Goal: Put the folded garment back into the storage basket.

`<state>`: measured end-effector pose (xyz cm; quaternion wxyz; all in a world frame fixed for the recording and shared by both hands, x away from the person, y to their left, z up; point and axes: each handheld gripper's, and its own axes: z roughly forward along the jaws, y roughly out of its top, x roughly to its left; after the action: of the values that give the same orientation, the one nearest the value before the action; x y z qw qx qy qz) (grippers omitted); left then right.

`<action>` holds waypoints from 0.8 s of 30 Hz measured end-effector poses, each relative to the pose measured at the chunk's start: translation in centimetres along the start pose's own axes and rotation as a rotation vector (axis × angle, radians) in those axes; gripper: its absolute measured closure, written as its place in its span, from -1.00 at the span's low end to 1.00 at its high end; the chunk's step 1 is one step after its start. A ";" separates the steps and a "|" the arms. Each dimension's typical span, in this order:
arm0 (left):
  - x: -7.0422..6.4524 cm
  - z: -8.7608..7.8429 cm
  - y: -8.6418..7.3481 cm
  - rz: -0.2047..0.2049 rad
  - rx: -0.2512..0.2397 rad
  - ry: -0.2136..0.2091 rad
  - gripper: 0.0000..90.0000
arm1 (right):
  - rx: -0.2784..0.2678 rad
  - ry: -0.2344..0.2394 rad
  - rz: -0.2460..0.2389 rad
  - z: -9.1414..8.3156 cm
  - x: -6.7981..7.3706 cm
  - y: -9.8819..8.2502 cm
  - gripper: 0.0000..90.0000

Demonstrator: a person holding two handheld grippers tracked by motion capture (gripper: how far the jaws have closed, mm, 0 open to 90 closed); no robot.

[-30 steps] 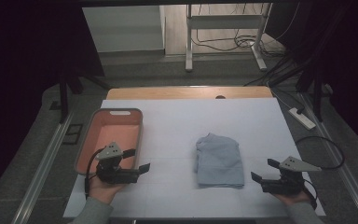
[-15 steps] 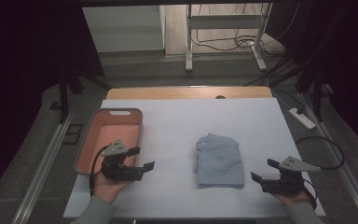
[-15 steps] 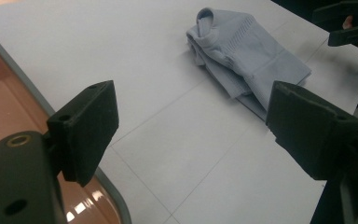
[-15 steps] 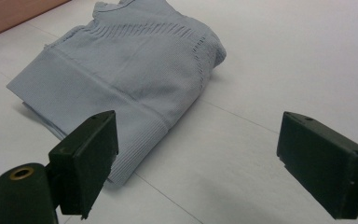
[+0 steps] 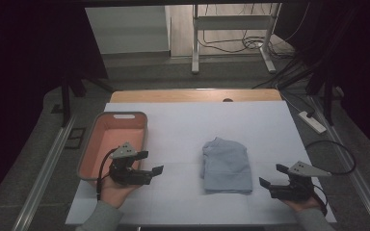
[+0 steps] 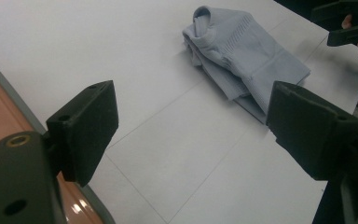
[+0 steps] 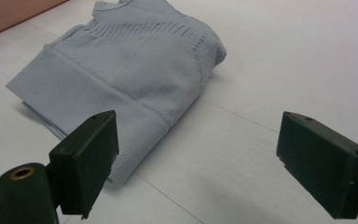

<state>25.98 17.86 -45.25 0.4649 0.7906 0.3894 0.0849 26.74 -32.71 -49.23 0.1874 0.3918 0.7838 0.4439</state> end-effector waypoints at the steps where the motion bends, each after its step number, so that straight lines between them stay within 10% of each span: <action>1: 0.0 0.1 0.0 -0.001 0.002 -0.001 -0.63 | 0.000 0.000 0.000 0.0 0.0 0.0 -0.71; 24: -0.6 2.0 1.1 0.016 0.032 -0.027 -0.64 | 0.006 0.000 0.002 0.1 0.0 -0.1 -0.70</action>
<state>27.15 15.78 -45.31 0.4566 0.8020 0.3783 0.0718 26.80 -32.71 -49.33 0.1856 0.3933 0.7847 0.4417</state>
